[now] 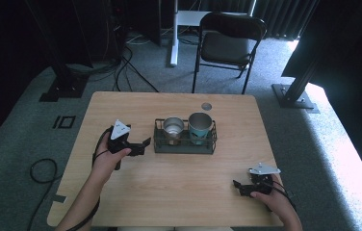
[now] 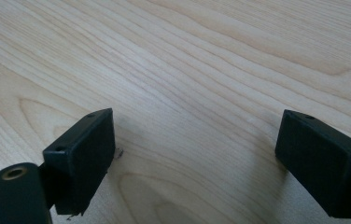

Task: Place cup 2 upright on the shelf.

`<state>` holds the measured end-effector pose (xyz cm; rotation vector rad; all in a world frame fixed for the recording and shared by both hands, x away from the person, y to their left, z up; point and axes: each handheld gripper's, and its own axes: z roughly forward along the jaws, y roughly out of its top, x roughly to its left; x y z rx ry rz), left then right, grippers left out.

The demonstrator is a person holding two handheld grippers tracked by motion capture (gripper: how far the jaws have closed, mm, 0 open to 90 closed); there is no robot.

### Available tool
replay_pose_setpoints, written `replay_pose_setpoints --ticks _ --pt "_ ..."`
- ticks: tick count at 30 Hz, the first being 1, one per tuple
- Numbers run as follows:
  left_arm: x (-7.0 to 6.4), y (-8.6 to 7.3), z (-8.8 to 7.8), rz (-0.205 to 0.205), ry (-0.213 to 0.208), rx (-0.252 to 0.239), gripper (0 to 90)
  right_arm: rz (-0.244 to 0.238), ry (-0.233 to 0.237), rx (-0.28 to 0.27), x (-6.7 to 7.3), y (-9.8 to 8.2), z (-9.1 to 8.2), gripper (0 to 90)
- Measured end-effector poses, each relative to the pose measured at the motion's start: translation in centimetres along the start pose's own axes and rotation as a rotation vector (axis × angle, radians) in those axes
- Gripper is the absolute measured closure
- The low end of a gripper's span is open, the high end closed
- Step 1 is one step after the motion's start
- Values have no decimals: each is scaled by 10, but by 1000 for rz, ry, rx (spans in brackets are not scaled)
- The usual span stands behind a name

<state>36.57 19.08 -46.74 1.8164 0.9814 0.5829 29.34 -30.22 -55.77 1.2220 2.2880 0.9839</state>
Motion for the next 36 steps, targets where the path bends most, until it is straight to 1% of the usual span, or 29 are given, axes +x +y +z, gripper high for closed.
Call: replay_pose_setpoints --ticks 4,5,6,7,8,9,10,11,12,13,15,17,21,26,30,36 --pt "4 -9 -6 -8 6 7 25 0 0 0 0 0 0 117" --pt "4 -9 -6 -8 6 7 25 0 0 0 0 0 0 117" --pt "6 -14 -8 -10 11 14 25 0 0 0 0 0 0 117" --pt "6 -14 -8 -10 11 14 25 0 0 0 0 0 0 117" --pt "9 -18 -12 -15 14 18 25 0 0 0 0 0 0 117" --pt "9 -18 -12 -15 14 18 25 0 0 0 0 0 0 117" --pt "10 -23 -15 -23 21 20 25 0 0 0 0 0 0 117" --pt "10 -23 -15 -23 21 20 25 0 0 0 0 0 0 117" --pt "13 -28 -19 -33 31 22 24 0 0 0 0 0 0 117" --pt "13 -28 -19 -33 31 22 25 0 0 0 0 0 0 117" --pt "15 -33 -23 -37 48 24 25 0 0 0 0 0 0 117" --pt "16 -37 -26 -54 61 22 25 0 0 0 0 0 0 117" --pt "19 -47 -31 -74 80 27 25 0 0 0 0 0 0 117" --pt "21 -60 -36 -85 96 52 25 0 0 0 0 0 0 117" --pt "22 -67 -41 -99 108 57 25 -1 0 0 0 0 0 117" --pt "22 -77 -46 -109 126 70 25 -2 -1 -1 0 0 0 117"
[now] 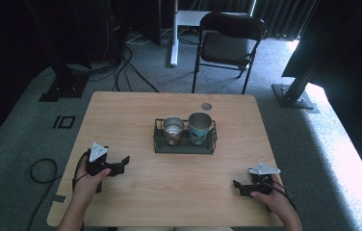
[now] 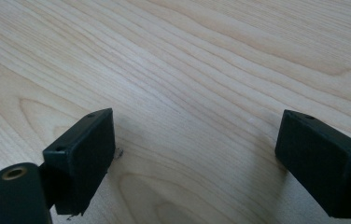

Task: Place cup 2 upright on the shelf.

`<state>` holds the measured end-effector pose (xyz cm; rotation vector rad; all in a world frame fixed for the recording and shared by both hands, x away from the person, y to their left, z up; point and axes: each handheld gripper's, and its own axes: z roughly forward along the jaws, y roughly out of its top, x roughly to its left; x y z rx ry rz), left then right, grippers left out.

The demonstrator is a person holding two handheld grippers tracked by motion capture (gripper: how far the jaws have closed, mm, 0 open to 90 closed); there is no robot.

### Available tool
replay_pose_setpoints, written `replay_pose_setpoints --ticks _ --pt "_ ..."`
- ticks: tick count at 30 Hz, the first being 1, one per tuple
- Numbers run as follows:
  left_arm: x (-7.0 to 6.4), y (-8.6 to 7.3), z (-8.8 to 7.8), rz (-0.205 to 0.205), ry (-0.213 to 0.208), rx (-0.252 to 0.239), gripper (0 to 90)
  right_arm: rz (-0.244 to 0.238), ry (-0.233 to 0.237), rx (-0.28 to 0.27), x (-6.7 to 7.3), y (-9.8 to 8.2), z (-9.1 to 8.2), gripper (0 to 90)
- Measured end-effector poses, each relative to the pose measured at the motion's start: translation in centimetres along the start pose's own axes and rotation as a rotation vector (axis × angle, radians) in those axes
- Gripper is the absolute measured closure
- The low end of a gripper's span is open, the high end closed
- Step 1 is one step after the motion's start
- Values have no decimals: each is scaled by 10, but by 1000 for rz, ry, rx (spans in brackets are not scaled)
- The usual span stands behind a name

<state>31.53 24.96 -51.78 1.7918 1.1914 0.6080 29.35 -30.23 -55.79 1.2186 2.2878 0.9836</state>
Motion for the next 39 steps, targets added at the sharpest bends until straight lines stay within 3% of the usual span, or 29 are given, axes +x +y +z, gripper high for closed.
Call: replay_pose_setpoints --ticks 8,16,20,26,28,29,35,37,39 --pt "3 -13 -5 -14 30 19 25 0 0 0 0 0 0 117" --pt "6 -23 -9 -55 60 38 25 0 0 0 0 0 0 117" --pt "9 -28 -11 -53 98 51 25 0 0 0 0 0 0 117" --pt "14 -36 -12 -84 144 69 25 1 0 0 0 0 0 117" --pt "14 -36 -12 -84 144 69 25 0 0 0 0 0 0 117" --pt "16 -40 -13 -80 166 89 24 0 0 0 0 0 0 117" --pt "19 -43 -15 -92 193 104 25 0 0 0 0 0 0 117" --pt "19 -44 -16 -91 227 110 25 0 0 0 0 0 0 117" --pt "20 -44 -17 -107 236 111 25 0 0 0 0 0 0 117"
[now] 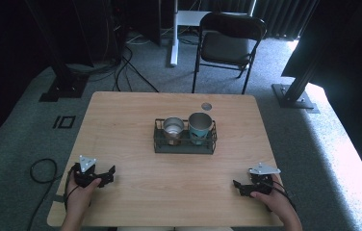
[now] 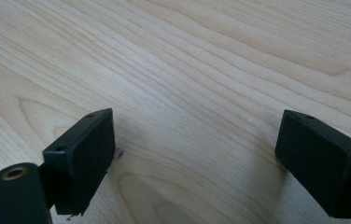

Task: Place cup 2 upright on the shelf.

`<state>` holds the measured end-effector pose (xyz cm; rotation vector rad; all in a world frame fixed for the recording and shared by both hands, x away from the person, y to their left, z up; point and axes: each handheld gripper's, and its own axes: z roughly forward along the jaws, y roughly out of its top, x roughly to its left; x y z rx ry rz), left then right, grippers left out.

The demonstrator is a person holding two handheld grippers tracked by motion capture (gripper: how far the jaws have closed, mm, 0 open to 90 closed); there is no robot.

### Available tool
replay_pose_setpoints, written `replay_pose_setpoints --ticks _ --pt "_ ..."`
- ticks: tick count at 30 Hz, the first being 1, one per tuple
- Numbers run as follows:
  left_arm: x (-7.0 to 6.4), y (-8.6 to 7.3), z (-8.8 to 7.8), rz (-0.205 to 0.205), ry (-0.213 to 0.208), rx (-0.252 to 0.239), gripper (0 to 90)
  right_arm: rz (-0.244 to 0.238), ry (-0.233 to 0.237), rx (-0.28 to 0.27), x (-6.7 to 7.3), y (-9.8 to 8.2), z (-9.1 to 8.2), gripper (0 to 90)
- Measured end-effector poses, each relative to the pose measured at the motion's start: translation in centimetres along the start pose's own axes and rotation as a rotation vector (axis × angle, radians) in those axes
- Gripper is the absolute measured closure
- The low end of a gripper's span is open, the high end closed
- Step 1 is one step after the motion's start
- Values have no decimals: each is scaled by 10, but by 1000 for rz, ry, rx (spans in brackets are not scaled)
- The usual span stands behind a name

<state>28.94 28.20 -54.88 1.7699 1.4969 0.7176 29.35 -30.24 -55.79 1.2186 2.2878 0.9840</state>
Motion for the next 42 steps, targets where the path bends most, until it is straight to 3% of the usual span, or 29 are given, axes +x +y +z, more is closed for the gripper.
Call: replay_pose_setpoints --ticks 15,21,42 --pt "11 -7 -3 -37 77 71 25 0 0 0 0 0 0 117" --pt "15 -9 -2 -48 96 163 25 0 0 0 0 0 0 117" --pt "11 -6 3 -120 176 160 24 1 1 0 0 0 0 115"
